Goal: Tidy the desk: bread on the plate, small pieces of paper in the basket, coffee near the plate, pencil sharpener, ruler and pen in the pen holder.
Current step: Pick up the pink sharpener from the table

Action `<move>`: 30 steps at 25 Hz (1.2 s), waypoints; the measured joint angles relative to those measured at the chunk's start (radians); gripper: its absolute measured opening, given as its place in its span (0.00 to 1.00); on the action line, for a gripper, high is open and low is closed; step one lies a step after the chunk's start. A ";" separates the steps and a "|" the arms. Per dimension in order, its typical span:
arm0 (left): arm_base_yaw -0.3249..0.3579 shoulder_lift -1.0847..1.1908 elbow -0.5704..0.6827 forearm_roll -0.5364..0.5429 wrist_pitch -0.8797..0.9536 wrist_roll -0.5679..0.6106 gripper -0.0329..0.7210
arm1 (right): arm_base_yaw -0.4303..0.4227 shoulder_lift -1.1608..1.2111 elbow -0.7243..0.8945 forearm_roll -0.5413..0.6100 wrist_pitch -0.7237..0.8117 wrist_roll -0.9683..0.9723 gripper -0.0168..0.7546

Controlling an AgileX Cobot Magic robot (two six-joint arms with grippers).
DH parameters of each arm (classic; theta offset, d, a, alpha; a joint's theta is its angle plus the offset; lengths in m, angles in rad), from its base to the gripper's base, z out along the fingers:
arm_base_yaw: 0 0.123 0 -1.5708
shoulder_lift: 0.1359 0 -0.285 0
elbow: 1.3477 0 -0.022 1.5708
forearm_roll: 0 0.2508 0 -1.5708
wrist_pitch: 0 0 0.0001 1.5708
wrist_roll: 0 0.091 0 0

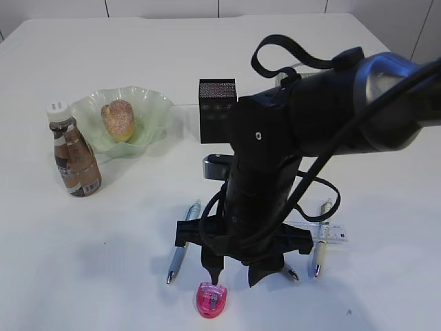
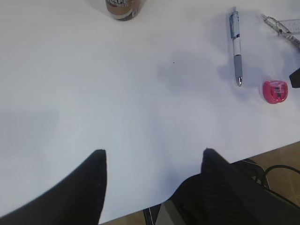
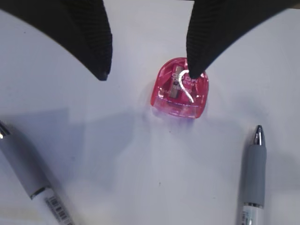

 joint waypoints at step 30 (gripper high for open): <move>0.000 -0.002 0.000 0.081 0.002 0.000 0.63 | 0.000 0.062 -0.004 0.085 -0.018 0.053 0.74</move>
